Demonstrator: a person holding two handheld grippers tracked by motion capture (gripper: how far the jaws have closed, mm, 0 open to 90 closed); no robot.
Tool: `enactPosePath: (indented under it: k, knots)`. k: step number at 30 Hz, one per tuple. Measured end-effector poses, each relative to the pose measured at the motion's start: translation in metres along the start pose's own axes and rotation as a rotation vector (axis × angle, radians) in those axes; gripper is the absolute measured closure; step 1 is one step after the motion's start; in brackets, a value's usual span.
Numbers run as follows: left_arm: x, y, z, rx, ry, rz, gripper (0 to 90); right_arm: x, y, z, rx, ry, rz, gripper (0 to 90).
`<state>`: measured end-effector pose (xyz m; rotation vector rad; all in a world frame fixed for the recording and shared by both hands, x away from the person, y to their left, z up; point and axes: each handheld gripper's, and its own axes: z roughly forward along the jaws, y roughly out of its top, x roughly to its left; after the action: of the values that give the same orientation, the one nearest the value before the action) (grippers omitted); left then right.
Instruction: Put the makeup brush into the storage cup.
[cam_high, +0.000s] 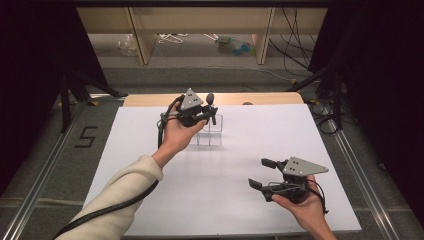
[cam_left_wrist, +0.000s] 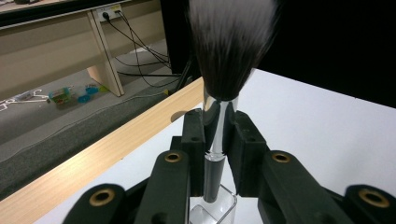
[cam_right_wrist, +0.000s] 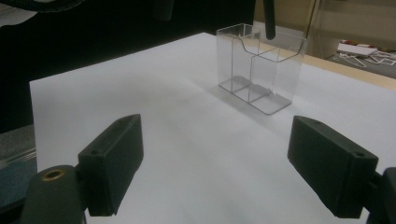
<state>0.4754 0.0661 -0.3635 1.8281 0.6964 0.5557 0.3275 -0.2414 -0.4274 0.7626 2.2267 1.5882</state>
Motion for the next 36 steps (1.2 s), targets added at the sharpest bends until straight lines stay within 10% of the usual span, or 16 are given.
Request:
enactPosePath:
  k: [36]
  knots:
    - [0.0052,-0.0033,0.0104,0.005,0.017,-0.001,77.5,0.0007,-0.0007,0.0018,-0.005,-0.001,-0.004,19.3]
